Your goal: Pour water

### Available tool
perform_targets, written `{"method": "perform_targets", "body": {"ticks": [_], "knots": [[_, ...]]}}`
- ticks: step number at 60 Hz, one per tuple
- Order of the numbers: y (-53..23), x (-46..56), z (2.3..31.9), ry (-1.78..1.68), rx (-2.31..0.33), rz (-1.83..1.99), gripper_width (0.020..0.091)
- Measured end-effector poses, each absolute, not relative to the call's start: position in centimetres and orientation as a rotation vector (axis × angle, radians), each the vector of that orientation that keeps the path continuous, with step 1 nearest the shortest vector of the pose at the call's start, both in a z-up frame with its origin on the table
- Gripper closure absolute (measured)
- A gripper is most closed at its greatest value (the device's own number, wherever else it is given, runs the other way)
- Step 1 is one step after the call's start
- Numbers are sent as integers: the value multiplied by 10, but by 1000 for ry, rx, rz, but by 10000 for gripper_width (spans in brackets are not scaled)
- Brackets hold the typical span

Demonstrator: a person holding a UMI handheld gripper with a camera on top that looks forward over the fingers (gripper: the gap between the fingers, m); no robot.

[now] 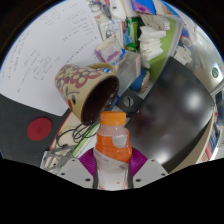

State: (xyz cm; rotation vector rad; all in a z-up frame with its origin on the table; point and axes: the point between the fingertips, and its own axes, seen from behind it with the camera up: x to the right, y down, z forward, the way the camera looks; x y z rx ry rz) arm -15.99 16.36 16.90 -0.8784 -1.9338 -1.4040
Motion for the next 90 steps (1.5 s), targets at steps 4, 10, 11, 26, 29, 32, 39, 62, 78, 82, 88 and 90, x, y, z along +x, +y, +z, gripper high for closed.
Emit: {"method": "perform_targets", "body": {"ticks": [4,10,11,26,29,32,39,62,78,82,88,90], "knots": [[163,-160,164,-1947,-888,-1377,708],[155,-165,167,-1869,-1004,-1265,708],[154,-165,167,-1841,-1038,-1228,708],[127,-160,210,-1303,-1441,-669,707],[125,-151,214,-1192,-1514,-561,708],[127,-137,216,-1049,-1594,-462,709],[132,-117,208,-761,-1742,-143,705],[154,-107,123,-371,-1832,269,708],[155,-89,101,-250,-1782,293,696],[150,-88,102,-246,-1771,273,678],[145,-90,100,-267,-1775,221,637],[144,-88,99,-261,-1776,202,618]]}}
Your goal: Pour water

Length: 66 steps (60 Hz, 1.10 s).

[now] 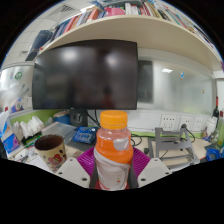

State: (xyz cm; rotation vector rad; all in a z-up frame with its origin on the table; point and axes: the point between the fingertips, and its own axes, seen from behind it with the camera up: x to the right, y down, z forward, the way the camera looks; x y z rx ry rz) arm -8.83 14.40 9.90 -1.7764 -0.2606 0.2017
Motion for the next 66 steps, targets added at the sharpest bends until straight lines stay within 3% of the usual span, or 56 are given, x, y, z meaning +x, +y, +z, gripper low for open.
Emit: {"method": "perform_targets", "body": {"ticks": [10,12,17,20,28,49,66], "knots": [[139,-81,93,-210,-1841,142,501],[137,-79,92,-194,-1859,131,451],[128,-73,92,-160,-1879,109,232],[119,-73,91,-157,-1896,97,264],[74,-68,96,-118,-1978,72,247],[-14,-67,190,-34,-1947,15,243],[-43,-54,204,16,-1950,-26,247]]}}
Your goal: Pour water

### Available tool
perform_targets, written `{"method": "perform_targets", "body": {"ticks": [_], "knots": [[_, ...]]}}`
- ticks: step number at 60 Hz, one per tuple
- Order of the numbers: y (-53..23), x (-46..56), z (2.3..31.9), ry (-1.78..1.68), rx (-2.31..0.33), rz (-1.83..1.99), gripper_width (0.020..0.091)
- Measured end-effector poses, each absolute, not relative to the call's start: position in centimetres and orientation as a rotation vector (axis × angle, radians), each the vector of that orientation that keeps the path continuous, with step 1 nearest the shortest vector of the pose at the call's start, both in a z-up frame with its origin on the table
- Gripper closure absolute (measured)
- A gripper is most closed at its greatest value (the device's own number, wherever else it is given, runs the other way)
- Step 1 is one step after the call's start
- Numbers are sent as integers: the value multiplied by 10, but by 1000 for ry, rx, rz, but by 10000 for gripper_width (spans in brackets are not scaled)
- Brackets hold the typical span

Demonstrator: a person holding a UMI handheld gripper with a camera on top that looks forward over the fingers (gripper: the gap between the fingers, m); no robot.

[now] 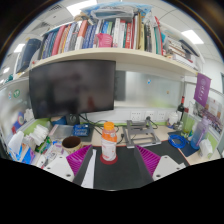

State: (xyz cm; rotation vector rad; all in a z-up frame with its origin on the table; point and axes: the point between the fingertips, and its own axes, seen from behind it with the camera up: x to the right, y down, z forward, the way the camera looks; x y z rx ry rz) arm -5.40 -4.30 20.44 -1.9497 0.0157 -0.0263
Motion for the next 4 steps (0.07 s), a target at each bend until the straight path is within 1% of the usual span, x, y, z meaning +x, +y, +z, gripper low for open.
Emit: {"method": "perform_targets", "body": {"ticks": [4], "knots": [[-45,-51,206,26,-1945,-37,247]]}}
